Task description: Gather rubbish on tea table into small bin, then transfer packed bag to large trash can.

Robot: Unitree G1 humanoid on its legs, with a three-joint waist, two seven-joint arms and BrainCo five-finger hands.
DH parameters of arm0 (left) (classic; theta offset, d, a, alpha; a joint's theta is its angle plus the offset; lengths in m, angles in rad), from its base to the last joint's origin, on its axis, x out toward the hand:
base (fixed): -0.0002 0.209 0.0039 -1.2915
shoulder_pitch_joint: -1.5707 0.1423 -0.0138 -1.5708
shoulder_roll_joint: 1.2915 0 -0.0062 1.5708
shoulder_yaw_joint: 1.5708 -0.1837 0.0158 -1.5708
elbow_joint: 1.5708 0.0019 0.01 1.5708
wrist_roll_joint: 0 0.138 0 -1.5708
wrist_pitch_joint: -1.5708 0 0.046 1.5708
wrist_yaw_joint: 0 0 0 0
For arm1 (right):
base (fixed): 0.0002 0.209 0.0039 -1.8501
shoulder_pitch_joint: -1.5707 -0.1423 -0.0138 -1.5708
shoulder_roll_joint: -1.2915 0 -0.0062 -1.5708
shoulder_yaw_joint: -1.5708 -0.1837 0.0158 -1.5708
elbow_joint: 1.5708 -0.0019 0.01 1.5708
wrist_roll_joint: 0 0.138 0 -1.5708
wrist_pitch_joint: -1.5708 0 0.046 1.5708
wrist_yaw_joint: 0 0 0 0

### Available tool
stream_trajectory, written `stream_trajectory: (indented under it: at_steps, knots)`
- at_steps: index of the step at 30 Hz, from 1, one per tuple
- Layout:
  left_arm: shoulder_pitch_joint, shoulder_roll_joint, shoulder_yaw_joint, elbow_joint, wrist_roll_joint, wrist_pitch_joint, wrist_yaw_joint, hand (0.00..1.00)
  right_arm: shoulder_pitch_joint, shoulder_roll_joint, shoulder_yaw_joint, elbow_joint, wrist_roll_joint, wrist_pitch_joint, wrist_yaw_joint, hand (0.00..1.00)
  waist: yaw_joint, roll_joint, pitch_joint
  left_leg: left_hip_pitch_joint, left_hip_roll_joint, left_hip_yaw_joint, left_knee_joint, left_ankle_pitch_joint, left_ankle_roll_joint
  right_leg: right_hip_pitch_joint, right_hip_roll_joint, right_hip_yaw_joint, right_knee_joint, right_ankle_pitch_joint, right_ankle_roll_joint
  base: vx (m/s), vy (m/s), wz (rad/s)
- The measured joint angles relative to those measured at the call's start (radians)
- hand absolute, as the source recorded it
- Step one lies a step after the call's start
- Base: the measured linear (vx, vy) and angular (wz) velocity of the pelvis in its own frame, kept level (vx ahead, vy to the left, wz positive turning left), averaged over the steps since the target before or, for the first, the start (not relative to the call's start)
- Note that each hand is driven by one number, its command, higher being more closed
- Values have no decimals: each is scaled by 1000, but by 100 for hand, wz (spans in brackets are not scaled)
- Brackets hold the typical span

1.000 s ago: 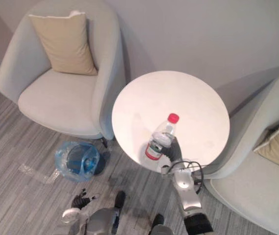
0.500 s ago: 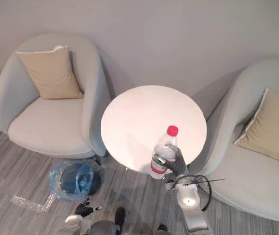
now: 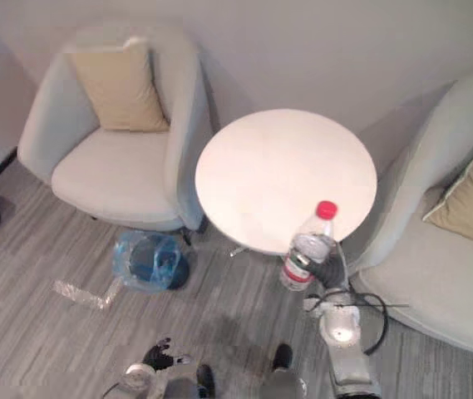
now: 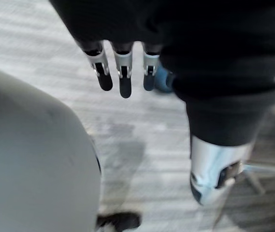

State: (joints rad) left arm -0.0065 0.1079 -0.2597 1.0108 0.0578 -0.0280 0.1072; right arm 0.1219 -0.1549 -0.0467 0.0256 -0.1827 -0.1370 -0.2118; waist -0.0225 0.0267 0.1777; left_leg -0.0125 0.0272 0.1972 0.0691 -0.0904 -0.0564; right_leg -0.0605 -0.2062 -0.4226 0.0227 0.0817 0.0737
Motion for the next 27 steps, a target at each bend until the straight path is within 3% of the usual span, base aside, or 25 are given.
stream_trajectory:
  at_steps: [2, 5, 8, 10, 15, 19, 21, 23, 24, 26, 27]
  knots:
    - [8, -2, 3, 3, 1, -2, 4, 0, -3, 2, 52, 19, -15, -1, 4, 100, 7, 2, -1, 33, -12, 1, -5, 3, 6, 30, -11, 17, 3, 5, 8, -146, 78, -12]
    - [19, -2, 7, 6, 0, -6, 4, 0, -1, 15, 72, 74, -16, 1, 16, 100, 3, 12, -10, 32, -26, -31, -41, 15, 24, 1, -17, 65, 68, -62, 23, -187, 8, 28]
    - [19, -5, 37, 21, -2, -6, 5, 0, 21, 21, 69, 86, -17, 22, 19, 100, -18, 3, -2, 31, -38, -107, -71, 35, 37, -30, 34, 253, 158, -151, 37, -88, -78, 76]
    - [22, -1, 47, 24, -3, -5, 7, 0, 38, 18, 64, 81, -17, 22, 20, 100, -33, -7, 1, 33, -45, -186, -103, 73, 33, -29, 87, 376, 210, -221, 26, -12, -122, 104]
    - [22, -1, 77, 24, -3, -5, 20, 0, 46, 24, 59, 76, -15, 21, 32, 100, -23, -14, -4, 27, -51, -292, -141, 129, 22, 2, 77, 279, 215, -246, 23, 65, -62, 74]
    - [24, 5, 95, 21, -43, -3, 25, 0, 44, 30, 58, 71, -13, 19, 38, 100, -10, -17, -7, -14, -64, -341, -51, 103, 8, 62, 72, 220, 195, -256, 3, 123, -33, 69]
    - [23, 3, 121, 18, -60, -5, 27, 0, 50, 29, 51, 65, -12, 19, 39, 100, -10, -20, -4, -79, -83, -308, 98, 72, 26, 98, 65, 218, 190, -263, -4, 92, 22, 96]
    - [23, 2, 145, -3, -94, -6, 30, 0, 49, 27, 49, 63, -11, 18, 40, 100, 10, -23, 0, -137, -69, -200, 244, 44, 34, 138, 65, 217, 180, -274, -21, 53, 30, 72]
    - [23, -1, 164, -19, -106, -5, 46, 0, 43, 29, 51, 59, -11, 18, 43, 100, 33, -30, 7, -151, -50, -134, 283, 28, 34, 168, 72, 213, 168, -294, -28, -1, -18, 32]
    - [25, -3, 165, -22, -112, -5, 46, 0, 36, 28, 48, 46, -11, 18, 44, 100, 37, -31, 11, -160, -37, -114, 282, 14, 25, 166, 79, 206, 161, -296, -30, -29, -16, 21]
    - [25, -4, 166, -22, -120, -4, 46, 0, 34, 28, 45, 24, -10, 17, 43, 100, 37, -19, 18, -155, -25, -94, 260, -4, 26, 164, 88, 200, 158, -297, -30, -19, 21, 14]
